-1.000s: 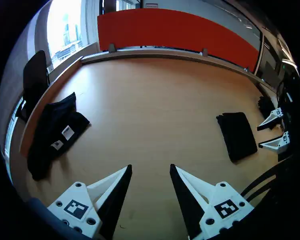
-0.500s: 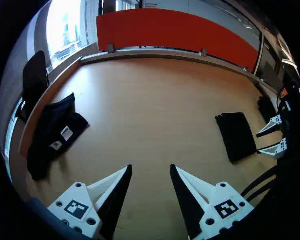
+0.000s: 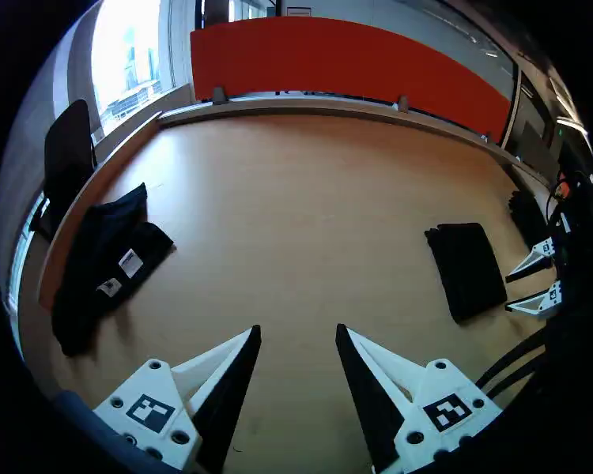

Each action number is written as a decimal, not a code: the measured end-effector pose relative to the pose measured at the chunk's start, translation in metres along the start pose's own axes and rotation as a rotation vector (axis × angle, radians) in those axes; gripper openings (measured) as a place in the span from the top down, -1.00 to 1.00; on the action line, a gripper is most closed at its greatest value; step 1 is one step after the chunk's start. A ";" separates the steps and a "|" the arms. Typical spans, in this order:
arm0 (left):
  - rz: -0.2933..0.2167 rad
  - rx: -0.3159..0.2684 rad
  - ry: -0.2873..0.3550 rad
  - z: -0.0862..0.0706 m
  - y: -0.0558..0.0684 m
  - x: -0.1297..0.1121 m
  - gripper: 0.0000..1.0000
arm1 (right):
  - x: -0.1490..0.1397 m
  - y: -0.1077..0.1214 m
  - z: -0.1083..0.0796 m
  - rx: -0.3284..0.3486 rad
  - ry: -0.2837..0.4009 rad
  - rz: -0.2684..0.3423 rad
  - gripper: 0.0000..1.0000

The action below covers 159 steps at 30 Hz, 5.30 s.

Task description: Fold towel

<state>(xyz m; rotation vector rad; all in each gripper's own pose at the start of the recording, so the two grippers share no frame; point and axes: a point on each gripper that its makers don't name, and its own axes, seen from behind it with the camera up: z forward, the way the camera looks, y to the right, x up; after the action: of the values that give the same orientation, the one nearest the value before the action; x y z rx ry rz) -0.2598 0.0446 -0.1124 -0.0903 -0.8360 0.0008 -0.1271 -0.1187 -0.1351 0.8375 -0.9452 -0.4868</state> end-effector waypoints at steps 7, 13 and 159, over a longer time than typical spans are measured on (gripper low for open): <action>-0.001 -0.001 0.001 0.001 0.001 0.002 -0.38 | -0.005 -0.002 0.003 -0.001 -0.008 0.010 -0.16; -0.001 -0.003 0.004 0.000 0.001 0.002 -0.38 | -0.008 -0.001 0.006 -0.007 -0.008 0.027 0.03; 0.064 -0.037 0.054 0.005 0.022 0.037 -0.38 | 0.136 0.212 -0.196 -0.389 0.395 0.094 0.92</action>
<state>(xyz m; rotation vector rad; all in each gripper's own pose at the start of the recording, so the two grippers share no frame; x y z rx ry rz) -0.2375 0.0685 -0.0833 -0.1508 -0.7786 0.0430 0.1136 -0.0062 0.0419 0.5063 -0.4997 -0.3875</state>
